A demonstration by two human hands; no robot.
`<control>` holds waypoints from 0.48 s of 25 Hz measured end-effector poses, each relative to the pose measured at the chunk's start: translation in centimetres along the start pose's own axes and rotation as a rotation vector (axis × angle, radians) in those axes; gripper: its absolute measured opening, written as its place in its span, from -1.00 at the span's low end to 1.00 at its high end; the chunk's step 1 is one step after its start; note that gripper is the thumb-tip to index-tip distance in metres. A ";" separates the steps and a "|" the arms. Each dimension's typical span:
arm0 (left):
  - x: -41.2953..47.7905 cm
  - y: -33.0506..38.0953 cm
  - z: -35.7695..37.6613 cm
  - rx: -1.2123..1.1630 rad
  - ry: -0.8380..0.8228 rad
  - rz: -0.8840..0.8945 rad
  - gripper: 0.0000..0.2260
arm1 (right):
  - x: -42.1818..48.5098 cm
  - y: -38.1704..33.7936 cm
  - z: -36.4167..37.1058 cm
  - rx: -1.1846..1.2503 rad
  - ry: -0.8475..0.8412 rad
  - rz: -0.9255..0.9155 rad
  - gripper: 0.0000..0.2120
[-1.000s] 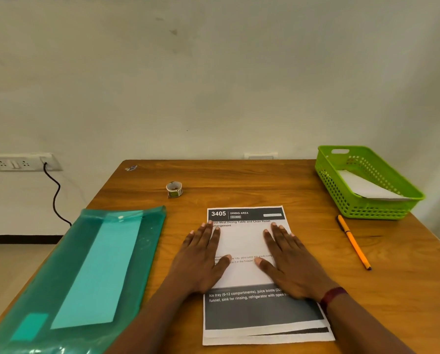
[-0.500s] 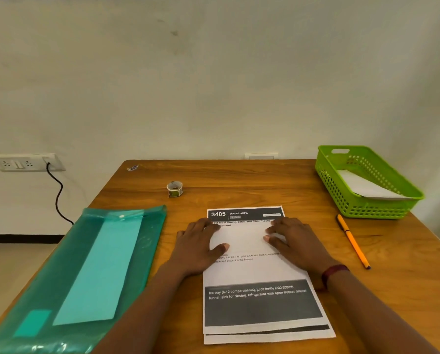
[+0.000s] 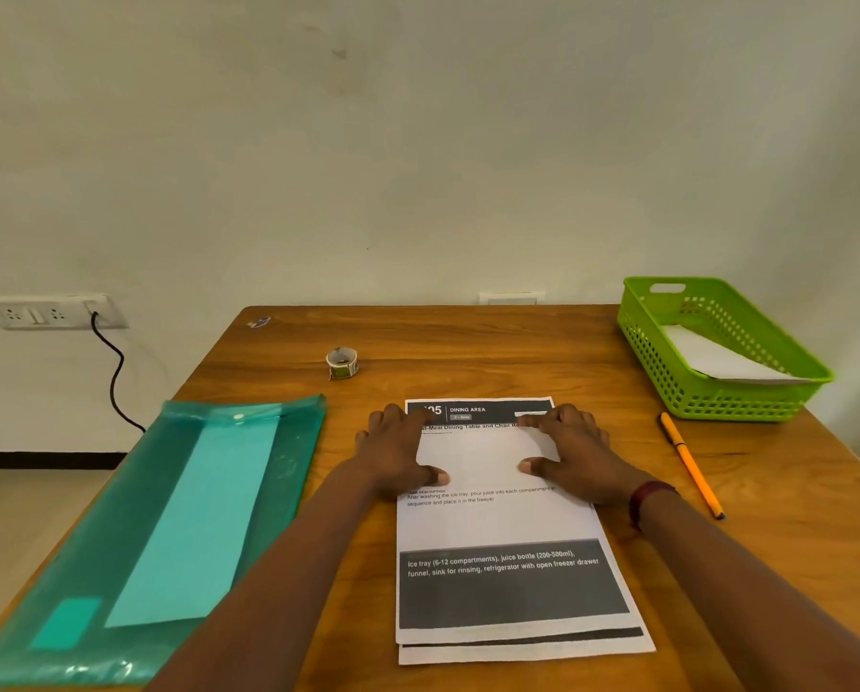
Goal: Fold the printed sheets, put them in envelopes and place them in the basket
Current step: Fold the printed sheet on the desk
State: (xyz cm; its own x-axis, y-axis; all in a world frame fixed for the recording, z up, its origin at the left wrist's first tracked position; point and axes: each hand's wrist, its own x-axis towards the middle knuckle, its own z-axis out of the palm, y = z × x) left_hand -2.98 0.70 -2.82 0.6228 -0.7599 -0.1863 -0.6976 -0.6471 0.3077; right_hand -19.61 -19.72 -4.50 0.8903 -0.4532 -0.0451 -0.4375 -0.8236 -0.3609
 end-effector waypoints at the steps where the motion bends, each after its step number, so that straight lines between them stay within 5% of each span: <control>1: 0.1 0.0 0.0 -0.008 -0.015 -0.001 -0.25 | 0.1 -0.1 -0.2 -0.012 -0.025 0.008 -0.39; 12: 0.3 -0.4 0.1 -0.073 -0.047 -0.046 -0.37 | 0.1 -0.9 -0.3 -0.029 -0.054 0.025 -0.45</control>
State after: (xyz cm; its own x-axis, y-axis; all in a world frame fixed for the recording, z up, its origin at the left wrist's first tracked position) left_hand -2.51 0.69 -3.10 0.6355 -0.7323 -0.2448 -0.6397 -0.6769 0.3641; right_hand -19.19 -19.18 -3.88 0.8843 -0.4551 -0.1044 -0.4624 -0.8221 -0.3322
